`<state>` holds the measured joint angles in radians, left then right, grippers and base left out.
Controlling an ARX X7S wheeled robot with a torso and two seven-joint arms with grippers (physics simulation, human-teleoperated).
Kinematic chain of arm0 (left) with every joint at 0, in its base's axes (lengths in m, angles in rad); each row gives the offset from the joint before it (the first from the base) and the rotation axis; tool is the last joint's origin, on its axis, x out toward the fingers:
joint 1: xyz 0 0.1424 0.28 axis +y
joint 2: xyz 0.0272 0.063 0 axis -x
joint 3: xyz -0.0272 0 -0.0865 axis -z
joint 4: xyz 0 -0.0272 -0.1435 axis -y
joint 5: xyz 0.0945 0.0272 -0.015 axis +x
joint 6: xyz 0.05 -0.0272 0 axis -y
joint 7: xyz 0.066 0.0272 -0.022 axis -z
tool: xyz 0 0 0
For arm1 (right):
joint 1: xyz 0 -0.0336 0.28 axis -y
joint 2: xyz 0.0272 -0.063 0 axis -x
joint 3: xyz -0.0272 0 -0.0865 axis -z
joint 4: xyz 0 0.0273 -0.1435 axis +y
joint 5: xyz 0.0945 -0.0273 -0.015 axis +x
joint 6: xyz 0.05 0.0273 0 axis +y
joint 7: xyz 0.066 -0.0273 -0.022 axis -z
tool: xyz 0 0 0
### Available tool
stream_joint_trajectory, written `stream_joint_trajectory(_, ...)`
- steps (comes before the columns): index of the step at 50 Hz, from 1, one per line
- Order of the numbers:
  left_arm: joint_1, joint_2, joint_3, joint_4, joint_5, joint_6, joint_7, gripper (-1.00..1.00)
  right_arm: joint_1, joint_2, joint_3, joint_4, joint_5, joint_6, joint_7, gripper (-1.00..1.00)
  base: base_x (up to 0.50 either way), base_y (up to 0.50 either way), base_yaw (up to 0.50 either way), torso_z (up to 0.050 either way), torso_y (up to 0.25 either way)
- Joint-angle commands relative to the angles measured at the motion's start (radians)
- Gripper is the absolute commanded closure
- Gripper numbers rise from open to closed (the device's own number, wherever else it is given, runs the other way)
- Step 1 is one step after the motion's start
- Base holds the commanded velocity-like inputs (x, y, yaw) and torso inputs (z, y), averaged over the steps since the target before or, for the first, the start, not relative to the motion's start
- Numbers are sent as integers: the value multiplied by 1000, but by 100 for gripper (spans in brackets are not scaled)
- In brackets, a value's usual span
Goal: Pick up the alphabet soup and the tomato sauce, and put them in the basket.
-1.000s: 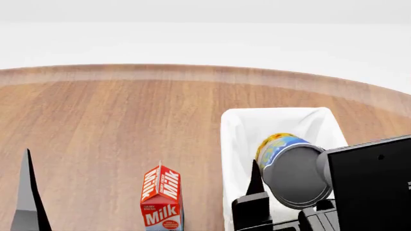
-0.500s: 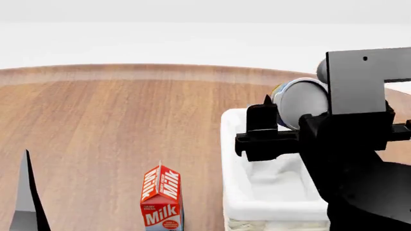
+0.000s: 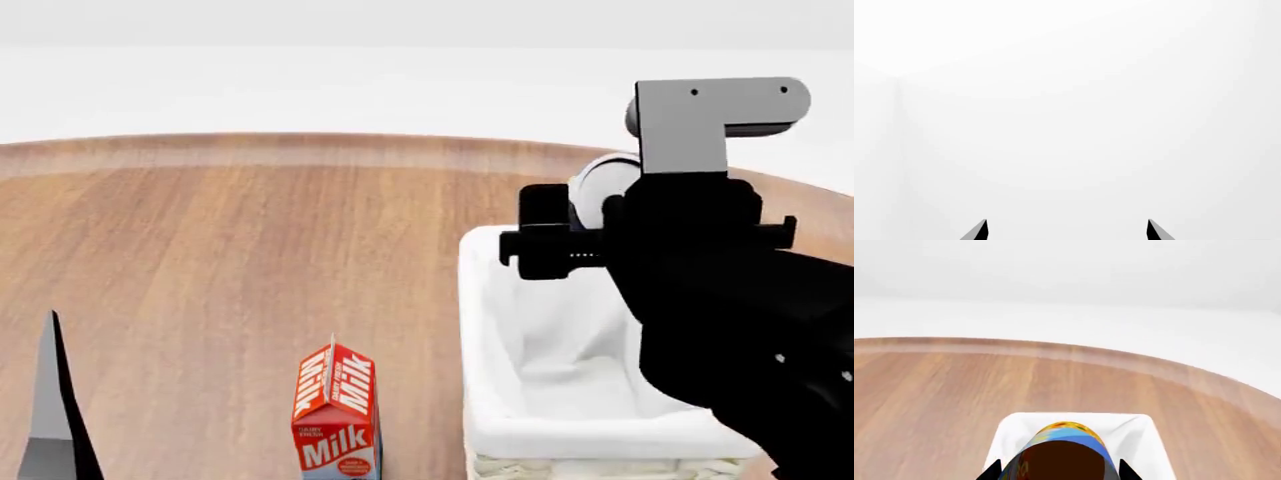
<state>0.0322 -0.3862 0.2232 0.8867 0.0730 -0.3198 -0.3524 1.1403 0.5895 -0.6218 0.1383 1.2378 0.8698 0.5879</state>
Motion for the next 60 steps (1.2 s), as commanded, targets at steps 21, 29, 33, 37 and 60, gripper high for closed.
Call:
stream_joint_trajectory(21,-9,-7,6,6,-3,-14,-4,-100,114,-194,-181,518,-288,-116,-314,100,0,0,0,0,0)
stream_joint_trajectory(29,-12,-8,7,9,-4,-17,-6,-100,129,-244,-197,654,-314,-152,-375,100,0,0,0,0,1)
stream_joint_trajectory(33,-11,-9,8,8,-4,-16,-7,-100,146,-275,-205,757,-336,-190,-411,100,0,0,0,0,0)
stream_joint_trajectory(37,-14,-9,11,8,-4,-20,-7,-100,159,-304,-209,843,-352,-220,-440,100,0,0,0,0,0)
stream_joint_trajectory(60,-14,-13,11,-2,-11,-12,-13,-100,175,-421,-118,1169,-466,-318,-563,100,0,0,0,0,0)
